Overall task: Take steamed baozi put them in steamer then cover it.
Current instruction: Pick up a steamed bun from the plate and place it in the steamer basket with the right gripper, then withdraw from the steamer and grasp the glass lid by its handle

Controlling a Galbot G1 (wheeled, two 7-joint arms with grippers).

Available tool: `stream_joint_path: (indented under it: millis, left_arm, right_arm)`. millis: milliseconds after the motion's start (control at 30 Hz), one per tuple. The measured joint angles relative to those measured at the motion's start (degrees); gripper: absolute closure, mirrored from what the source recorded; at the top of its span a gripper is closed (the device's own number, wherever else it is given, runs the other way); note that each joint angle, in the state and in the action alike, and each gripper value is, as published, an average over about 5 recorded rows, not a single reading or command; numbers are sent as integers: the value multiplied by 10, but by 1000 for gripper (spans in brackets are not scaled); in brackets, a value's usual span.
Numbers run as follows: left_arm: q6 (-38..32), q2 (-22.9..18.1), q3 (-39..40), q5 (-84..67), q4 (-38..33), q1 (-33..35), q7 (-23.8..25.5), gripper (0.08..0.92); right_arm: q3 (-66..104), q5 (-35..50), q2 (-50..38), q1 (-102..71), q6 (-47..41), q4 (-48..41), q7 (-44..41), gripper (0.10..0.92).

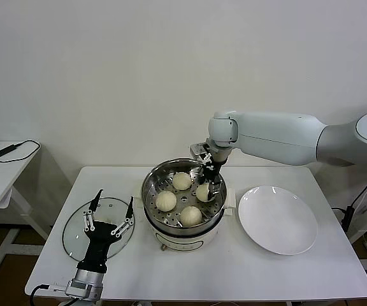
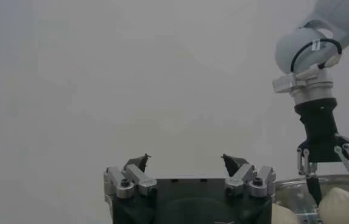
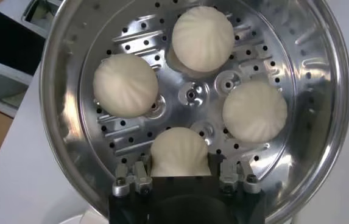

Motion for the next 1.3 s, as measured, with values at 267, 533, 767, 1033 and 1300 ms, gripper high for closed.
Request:
stream_joint_path:
  millis: [267,533,767,1033,1300]
  left_arm:
    - [0,0,-2,0,2,-1,-2,177]
    - [0,0,-1,1,4,-3,-6,177]
    - [4,0,1,9,4,-5,-10,177]
    - [5,2,1,22,1,-7,-12,177]
    - [12,9,5,41,6,-14,-16,177]
  right_arm:
    - [0,-6,-6,-2,0,1,5,339]
    - [9,-4,-13,-3,2,7,15,206]
    - [30,10,-30,-1,16,25,42,203]
    - [68,38,-82,-5,59,80,151,203]
    - [146,37,-158,-77,141,141,415,203]
